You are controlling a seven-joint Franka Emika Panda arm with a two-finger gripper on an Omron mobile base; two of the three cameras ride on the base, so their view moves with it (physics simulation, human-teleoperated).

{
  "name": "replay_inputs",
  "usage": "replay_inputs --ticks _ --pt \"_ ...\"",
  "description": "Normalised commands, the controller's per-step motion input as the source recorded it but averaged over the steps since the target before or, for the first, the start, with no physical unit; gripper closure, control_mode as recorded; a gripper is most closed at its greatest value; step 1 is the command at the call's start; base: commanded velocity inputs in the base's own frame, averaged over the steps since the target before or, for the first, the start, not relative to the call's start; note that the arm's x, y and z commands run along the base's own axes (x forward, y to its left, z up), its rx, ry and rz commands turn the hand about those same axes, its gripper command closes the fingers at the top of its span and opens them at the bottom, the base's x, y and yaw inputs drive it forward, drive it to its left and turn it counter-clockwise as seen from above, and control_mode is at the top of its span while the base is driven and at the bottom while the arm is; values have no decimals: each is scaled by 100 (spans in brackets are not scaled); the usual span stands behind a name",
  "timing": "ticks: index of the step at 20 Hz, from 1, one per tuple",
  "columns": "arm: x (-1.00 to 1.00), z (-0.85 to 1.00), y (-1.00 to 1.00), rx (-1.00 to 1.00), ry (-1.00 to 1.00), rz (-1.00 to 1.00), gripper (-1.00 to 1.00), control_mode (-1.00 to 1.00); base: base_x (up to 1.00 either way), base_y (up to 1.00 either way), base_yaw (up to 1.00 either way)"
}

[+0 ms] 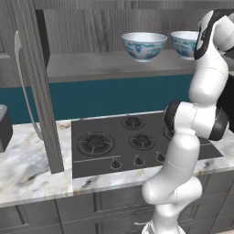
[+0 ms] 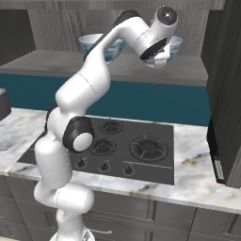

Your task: Pick up the bowls from the cabinet and place each bowl in front of a stool on the dining counter.

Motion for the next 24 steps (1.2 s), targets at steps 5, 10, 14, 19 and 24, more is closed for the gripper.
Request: replay_inputs --ticks 5,10,14,19,24 --pt "-1 0 0 0 0 0 100 -100 0 0 0" --pt "-53 -2 0 0 0 0 100 -100 0 0 0" --pt "-100 0 0 0 0 0 100 -100 0 0 0" --pt "-100 -5 1 0 2 0 100 -100 0 0 0" --pt "-100 -46 36 0 15 -2 100 -100 0 0 0"
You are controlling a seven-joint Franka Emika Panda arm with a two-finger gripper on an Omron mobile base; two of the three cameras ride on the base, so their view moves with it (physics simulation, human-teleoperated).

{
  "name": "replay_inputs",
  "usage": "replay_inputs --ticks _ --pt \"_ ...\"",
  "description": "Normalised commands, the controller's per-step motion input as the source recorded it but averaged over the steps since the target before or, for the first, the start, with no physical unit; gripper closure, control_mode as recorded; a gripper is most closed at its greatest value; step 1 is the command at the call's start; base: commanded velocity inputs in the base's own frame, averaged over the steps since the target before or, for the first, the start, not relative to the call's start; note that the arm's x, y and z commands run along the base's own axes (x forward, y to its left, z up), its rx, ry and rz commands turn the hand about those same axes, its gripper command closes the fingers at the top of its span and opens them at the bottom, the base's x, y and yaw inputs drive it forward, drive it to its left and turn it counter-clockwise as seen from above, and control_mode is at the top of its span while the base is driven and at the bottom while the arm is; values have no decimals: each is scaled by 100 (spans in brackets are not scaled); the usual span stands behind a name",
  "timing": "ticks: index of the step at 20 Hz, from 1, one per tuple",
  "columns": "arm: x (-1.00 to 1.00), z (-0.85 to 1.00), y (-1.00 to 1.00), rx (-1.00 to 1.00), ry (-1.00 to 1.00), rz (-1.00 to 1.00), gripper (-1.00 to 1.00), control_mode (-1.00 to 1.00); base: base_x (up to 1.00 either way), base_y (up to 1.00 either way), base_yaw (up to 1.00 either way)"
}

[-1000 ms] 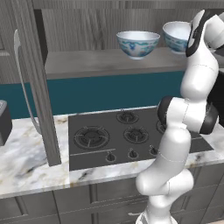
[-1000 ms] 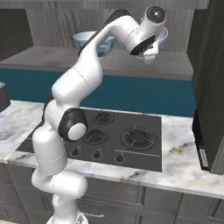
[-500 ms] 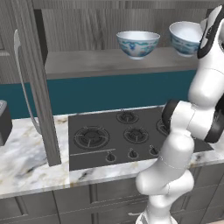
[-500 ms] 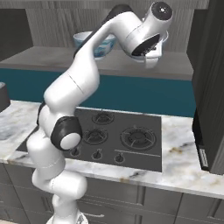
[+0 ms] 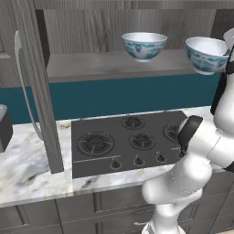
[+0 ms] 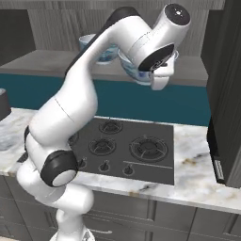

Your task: Pick up the bowls from the cabinet and place each bowl in front of a stool on the dining counter.

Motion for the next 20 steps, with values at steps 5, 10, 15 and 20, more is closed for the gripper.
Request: replay_inputs --ticks 5,10,15,20 --pt "-100 -75 52 -3 17 -2 100 -100 0 0 0" --pt "-100 -53 57 0 14 -1 100 -100 0 0 0" --pt "-93 -31 64 0 5 0 100 -100 0 0 0" --pt "-54 -10 55 0 0 0 100 -100 0 0 0"
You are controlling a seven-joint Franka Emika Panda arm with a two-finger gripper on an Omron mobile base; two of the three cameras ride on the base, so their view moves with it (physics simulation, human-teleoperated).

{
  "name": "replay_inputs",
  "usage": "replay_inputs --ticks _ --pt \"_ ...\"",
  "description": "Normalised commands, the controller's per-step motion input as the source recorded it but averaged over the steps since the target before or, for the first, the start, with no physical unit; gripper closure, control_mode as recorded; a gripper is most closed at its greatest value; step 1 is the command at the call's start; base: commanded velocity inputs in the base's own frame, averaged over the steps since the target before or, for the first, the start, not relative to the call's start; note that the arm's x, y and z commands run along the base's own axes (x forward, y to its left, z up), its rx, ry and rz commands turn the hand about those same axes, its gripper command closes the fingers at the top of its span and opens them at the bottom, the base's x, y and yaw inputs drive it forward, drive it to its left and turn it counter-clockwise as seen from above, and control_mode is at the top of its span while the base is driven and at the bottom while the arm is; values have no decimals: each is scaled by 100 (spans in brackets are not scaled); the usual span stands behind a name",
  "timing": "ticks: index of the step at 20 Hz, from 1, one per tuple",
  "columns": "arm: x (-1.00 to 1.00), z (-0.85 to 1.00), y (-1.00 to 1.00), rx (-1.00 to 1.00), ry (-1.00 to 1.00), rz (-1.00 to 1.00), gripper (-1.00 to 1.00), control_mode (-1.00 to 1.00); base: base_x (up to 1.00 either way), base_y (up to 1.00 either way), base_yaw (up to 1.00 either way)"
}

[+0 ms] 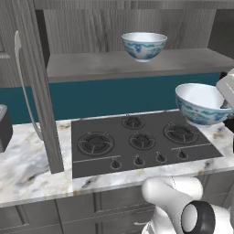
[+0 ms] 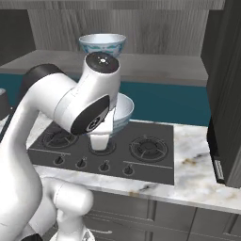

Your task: Pick up the bowls from the cabinet and place each bowl in front of a stool on the dining counter.

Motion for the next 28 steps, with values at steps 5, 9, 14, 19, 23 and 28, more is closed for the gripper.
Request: replay_inputs --ticks 5,9,14,19,23,28 --pt "-9 0 40 0 0 0 100 -100 0 0 0" --pt "0 0 9 0 0 0 100 100 -26 13 0" --pt "0 0 0 0 0 0 100 100 -100 -8 -27" --pt "0 0 0 0 0 0 100 100 -100 4 -68" --pt "0 0 0 0 0 0 100 100 -70 8 -94" --pt "0 0 0 0 0 0 100 100 -23 0 -100"
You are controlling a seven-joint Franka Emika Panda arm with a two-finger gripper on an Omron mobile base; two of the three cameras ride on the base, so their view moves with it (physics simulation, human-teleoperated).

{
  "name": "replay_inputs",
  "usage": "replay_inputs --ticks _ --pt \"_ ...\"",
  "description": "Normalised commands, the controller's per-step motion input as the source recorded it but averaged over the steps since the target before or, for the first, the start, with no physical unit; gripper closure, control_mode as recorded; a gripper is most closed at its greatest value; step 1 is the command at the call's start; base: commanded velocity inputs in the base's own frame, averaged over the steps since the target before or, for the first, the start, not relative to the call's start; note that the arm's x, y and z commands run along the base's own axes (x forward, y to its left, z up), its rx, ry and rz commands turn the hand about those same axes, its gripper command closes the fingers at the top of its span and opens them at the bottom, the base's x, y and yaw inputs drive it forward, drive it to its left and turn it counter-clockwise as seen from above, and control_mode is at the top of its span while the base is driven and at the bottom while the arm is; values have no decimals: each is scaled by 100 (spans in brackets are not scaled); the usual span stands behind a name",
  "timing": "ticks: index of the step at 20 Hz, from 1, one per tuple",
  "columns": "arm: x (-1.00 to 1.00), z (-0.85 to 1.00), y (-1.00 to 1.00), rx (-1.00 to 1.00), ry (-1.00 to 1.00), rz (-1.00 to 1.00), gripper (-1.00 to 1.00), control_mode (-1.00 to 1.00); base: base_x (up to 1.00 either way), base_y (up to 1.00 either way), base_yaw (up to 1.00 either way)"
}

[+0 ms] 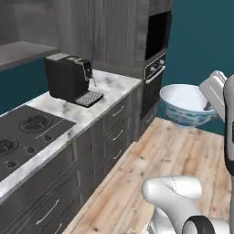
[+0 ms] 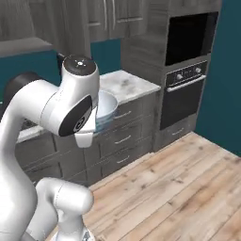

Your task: Pick up the bowls from the cabinet and place each bowl in front of a stool on the dining counter.

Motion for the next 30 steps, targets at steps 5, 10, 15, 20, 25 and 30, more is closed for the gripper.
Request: replay_inputs --ticks 5,10,15,20,25,30 --pt "0 0 0 0 0 0 100 100 -3 0 -100" --pt "0 0 0 0 0 0 100 100 -2 0 -100" --pt "0 0 0 0 0 0 100 100 -1 0 -100" --pt "0 0 0 0 0 0 100 100 0 0 -100" --pt "0 0 0 0 0 0 100 100 4 10 -96" --pt "0 0 0 0 0 0 100 100 58 52 -74"
